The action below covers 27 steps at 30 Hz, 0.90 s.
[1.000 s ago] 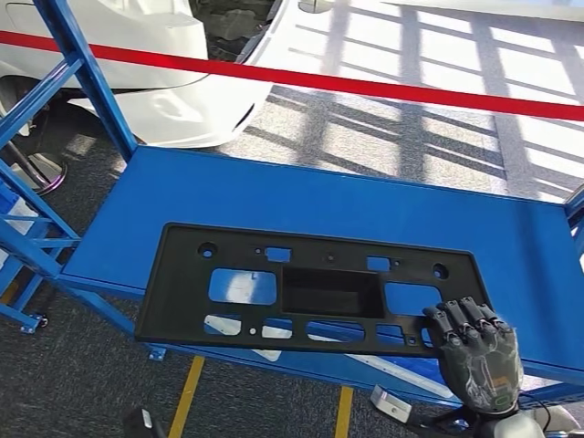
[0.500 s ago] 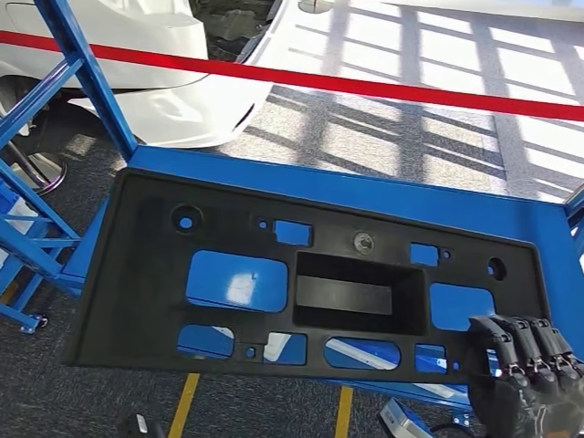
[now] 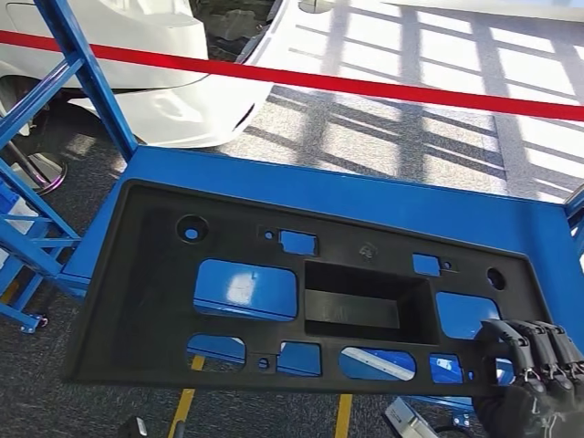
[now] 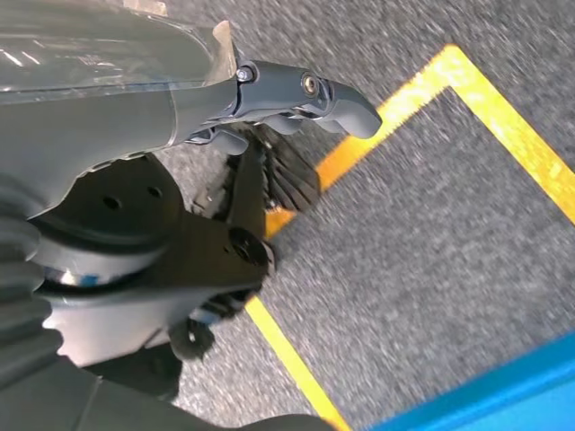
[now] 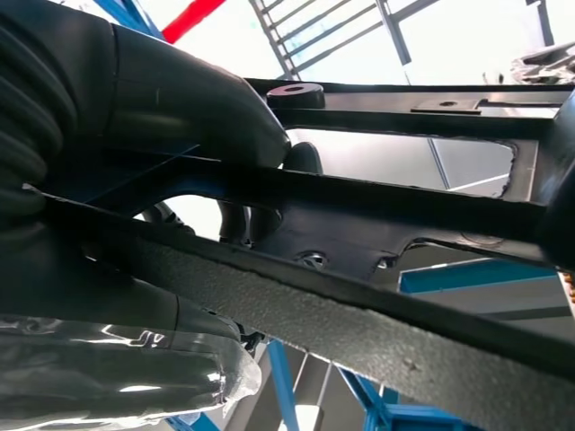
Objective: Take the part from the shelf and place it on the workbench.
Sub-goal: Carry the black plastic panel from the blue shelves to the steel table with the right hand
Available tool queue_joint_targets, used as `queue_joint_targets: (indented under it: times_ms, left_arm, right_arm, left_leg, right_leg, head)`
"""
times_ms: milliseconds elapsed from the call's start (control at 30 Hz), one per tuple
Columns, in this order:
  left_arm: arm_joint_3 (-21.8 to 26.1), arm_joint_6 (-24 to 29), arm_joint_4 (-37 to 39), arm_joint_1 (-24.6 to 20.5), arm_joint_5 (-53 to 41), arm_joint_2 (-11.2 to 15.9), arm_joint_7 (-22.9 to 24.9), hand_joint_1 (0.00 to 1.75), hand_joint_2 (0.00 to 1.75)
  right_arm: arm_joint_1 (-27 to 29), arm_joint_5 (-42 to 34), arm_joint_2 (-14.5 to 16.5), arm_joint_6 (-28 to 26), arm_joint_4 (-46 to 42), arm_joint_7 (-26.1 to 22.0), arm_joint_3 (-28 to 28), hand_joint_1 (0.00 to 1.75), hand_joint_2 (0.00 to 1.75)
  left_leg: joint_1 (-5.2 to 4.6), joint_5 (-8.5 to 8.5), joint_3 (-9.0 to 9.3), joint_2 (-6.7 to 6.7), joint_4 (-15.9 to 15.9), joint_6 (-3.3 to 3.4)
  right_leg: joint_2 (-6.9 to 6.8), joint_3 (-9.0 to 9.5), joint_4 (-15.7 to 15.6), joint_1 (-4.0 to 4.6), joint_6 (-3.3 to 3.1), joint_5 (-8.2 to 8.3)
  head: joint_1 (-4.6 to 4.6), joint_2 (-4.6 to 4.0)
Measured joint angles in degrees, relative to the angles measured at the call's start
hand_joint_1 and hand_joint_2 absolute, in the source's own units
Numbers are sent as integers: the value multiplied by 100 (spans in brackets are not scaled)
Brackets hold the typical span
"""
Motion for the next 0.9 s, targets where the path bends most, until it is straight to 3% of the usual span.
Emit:
queue_joint_targets:
  times_ms: [300, 467, 533, 600, 633, 667, 700, 767, 800, 900]
  left_arm:
    - [-9, 455, 0, 0, -1, 3, 206, 0, 175]
    - [-10, 533, 0, -5, -1, 6, 238, 0, 175]
    - [-11, 543, 0, -7, -1, 4, 247, 0, 175]
    - [-12, 544, 0, -6, -1, 4, 248, 0, 175]
    - [-13, 544, 0, -5, -1, 4, 248, 0, 175]
    - [-13, 544, 0, -5, -1, 4, 247, 0, 175]
    - [-13, 544, 0, -5, -1, 4, 247, 0, 175]
    - [-14, 544, 0, -3, -1, 4, 246, 0, 175]
    - [-15, 543, 0, -3, -2, 5, 245, 0, 175]
    - [-17, 541, 0, -5, -2, 9, 242, 0, 175]
  right_arm:
    - [43, 5, 0, 0, 61, 206, 201, 175, 175]
    - [51, 8, -1, 0, 138, 299, 335, 175, 175]
    - [49, 7, -3, -3, 180, 359, 399, 175, 175]
    - [47, 7, -11, -6, 236, 408, 463, 175, 175]
    - [48, 7, -18, -7, 269, 424, 493, 175, 175]
    - [46, 7, -26, -7, 300, 437, 518, 175, 175]
    - [45, 8, -34, -7, 329, 450, 542, 175, 175]
    - [38, 8, -48, -8, 377, 475, 587, 175, 175]
    - [33, 8, -54, -9, 396, 486, 609, 175, 175]
    - [28, 8, -69, -14, 428, 518, 654, 175, 175]
  left_leg:
    - [-13, -6, -1, 0, 19, 12]
    - [10, 79, 40, 16, -79, 85]
    - [56, 127, 78, 36, -148, 108]
    - [72, 128, 83, 43, -152, 108]
    - [80, 122, 88, 44, -151, 100]
    - [93, 112, 99, 41, -149, 84]
    - [111, 96, 121, 33, -146, 57]
    - [142, 43, 174, 15, -138, -21]
    - [144, 20, 182, 8, -121, -62]
    - [125, 10, 122, 3, -79, -148]
  right_leg:
    - [0, 1, -12, -17, 13, 10]
    - [-2, 4, 5, -30, 93, -15]
    - [-9, -160, 408, -45, 143, -277]
    - [-11, -486, 1136, -80, 203, -593]
    - [-12, -609, 1394, -102, 232, -651]
    - [-13, -633, 1442, -122, 259, -590]
    - [-14, -550, 1262, -141, 284, -427]
    - [-8, -207, 548, -172, 323, -33]
    - [3, -79, 268, -172, 314, 71]
    - [38, -32, 72, -148, 178, 19]
  head:
    - [-1, 1]
    - [0, 0]
    - [8, 1]
    - [11, 1]
    - [10, 1]
    - [9, 1]
    - [9, 1]
    - [14, 1]
    - [18, 0]
    - [26, 0]
